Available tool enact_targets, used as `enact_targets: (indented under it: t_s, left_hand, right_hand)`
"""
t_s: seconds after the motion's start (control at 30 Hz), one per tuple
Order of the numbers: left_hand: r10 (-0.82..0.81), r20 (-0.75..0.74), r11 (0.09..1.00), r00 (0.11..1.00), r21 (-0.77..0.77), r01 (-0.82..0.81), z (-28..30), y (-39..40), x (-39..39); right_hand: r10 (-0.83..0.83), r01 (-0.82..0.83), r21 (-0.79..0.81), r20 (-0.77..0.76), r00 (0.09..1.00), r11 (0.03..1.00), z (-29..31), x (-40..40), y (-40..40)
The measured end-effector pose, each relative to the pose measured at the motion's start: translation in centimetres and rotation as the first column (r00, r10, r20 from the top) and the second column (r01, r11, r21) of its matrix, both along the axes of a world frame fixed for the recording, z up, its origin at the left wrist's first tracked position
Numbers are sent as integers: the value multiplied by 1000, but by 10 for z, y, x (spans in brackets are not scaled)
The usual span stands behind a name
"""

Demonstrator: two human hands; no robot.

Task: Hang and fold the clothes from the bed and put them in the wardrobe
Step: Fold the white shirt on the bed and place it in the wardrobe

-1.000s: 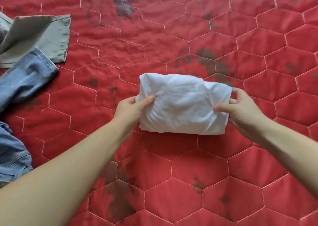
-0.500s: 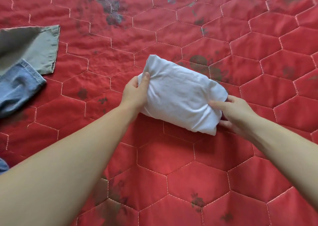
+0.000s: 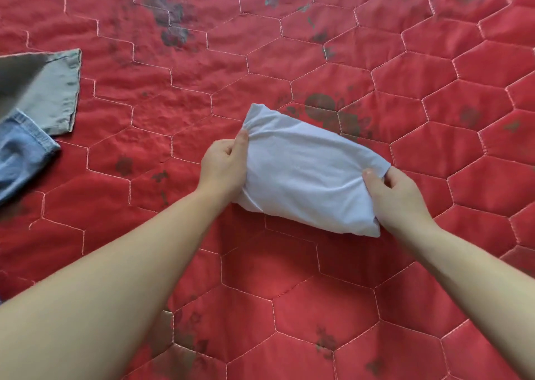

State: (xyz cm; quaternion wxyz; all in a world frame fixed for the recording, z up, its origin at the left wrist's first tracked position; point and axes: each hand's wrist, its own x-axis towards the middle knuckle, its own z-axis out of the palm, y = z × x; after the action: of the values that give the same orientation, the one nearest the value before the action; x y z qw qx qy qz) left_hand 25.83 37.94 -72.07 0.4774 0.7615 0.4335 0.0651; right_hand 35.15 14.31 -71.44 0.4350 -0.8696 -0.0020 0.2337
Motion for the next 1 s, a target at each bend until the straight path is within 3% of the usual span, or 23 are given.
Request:
enact_targets:
  t_s: [0.1,0.17,0.2,0.23,0.27,0.3,0.33,0.43,0.57,0.63,0.7,0.77,0.83,0.93,1.0]
  left_hand:
    - [-25,13,981,1000,191,22,4,4,10]
    - [-315,31,838,948,478,263,16,6,16]
    - [-525,-82,685,847,550,478,21,7,22]
    - [-678,-262,495,686,527,691,26,8,28]
    - [-734,-447,318,511,439,840,29,8,34]
    - [-728,-576,205,372,334,920,30,11,38]
    - [-699,-657,156,284,247,956,29,14,41]
    - [-649,-732,175,206,120,977,25,24,46]
    - [-654,-704,288,277,106,952,20,35,39]
    - [-676,-664,328,320,118,937,16,37,35]
    - [-703,-607,402,370,91,911,13,39,32]
    - [-719,-549,497,426,22,867,14,41,27]
    - [-734,-472,579,489,-57,814,14,42,20]
    - [-730,-400,650,555,-153,744,17,39,5]
    - [-713,-407,675,571,-178,716,19,35,-6]
  right_hand:
    - [-36,35,27,38,999,999,-3,0,4]
    - [1,-1,4,87,996,1000,-5,-1,2]
    - [13,-13,0,106,994,1000,-5,-2,2]
    - [17,-17,-5,125,992,1000,-6,-2,0]
    - [23,-21,-13,146,989,1000,-6,-2,-1]
    - [34,-30,-25,165,986,999,-5,-2,-2]
    - [50,-44,-37,179,983,998,-4,-1,-3]
    - [77,-69,-51,166,983,996,-1,5,-3]
    - [194,-151,-214,195,961,965,5,15,-5]
    - [326,-217,-334,317,890,917,12,19,-5]
    - [564,-395,-451,343,751,800,24,26,0]
    - [765,-611,-504,175,620,611,32,40,12]
    - [815,-745,-468,-84,573,476,38,54,27]
    - [815,-819,-434,-266,514,375,40,65,39]
    - [811,-851,-371,-317,492,372,34,68,37]
